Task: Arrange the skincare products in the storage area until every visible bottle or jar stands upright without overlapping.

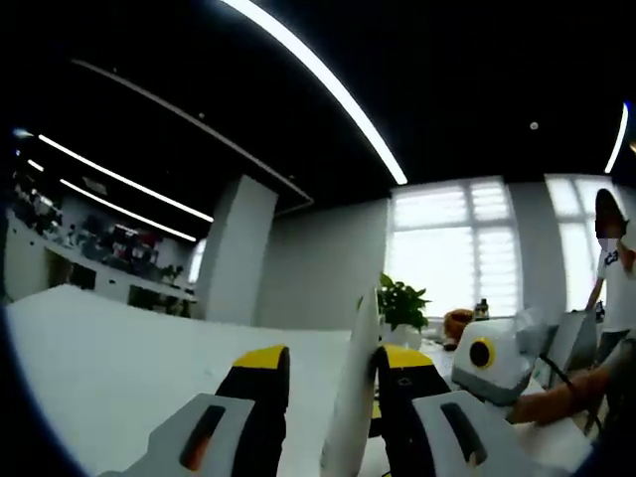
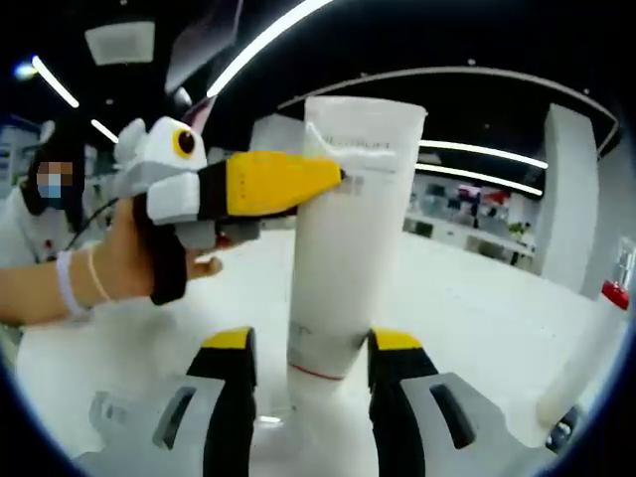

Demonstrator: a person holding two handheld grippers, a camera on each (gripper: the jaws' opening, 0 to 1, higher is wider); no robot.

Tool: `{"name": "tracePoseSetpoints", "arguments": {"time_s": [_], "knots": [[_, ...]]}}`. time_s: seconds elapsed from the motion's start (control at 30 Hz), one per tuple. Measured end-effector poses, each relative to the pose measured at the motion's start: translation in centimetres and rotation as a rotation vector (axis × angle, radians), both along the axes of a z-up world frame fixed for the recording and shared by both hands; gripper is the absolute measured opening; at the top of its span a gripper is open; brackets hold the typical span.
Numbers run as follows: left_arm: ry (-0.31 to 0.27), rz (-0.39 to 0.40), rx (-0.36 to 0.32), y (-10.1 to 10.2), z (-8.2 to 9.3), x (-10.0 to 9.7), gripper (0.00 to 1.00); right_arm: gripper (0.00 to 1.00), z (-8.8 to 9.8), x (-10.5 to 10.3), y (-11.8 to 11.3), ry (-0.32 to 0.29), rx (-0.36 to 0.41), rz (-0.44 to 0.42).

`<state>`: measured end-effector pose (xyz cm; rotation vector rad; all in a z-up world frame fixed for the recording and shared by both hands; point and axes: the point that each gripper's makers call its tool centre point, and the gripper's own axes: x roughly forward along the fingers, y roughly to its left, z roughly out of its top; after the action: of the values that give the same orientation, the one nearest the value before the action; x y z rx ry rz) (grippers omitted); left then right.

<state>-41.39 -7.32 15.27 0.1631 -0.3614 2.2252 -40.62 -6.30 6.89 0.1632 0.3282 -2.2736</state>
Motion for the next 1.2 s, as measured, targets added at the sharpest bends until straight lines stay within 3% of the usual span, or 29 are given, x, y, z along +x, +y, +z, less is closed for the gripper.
{"name": "tracePoseSetpoints", "arguments": {"time_s": [0.13, 0.27, 0.57, 1.2], "knots": [[0.000, 0.000, 0.000, 0.0, 0.0, -0.1, 0.36, 0.30, -0.1, -0.5, 0.9, 0.000, 0.019, -0.030], [-0.005, 0.001, 0.002, 0.0, -0.1, -0.2, 0.36, 0.30, -0.2, -0.6, 0.9, -0.030, 0.003, -0.039], [-0.007, 0.007, -0.008, 0.0, -0.3, -0.2, 0.35, 0.30, -0.2, -1.4, 1.9, -0.026, 0.004, -0.085], [-0.021, 0.012, -0.038, 0.3, -1.0, -0.7, 0.34, 0.30, -0.2, -4.9, 6.8, 0.014, 0.000, -0.270]]}}
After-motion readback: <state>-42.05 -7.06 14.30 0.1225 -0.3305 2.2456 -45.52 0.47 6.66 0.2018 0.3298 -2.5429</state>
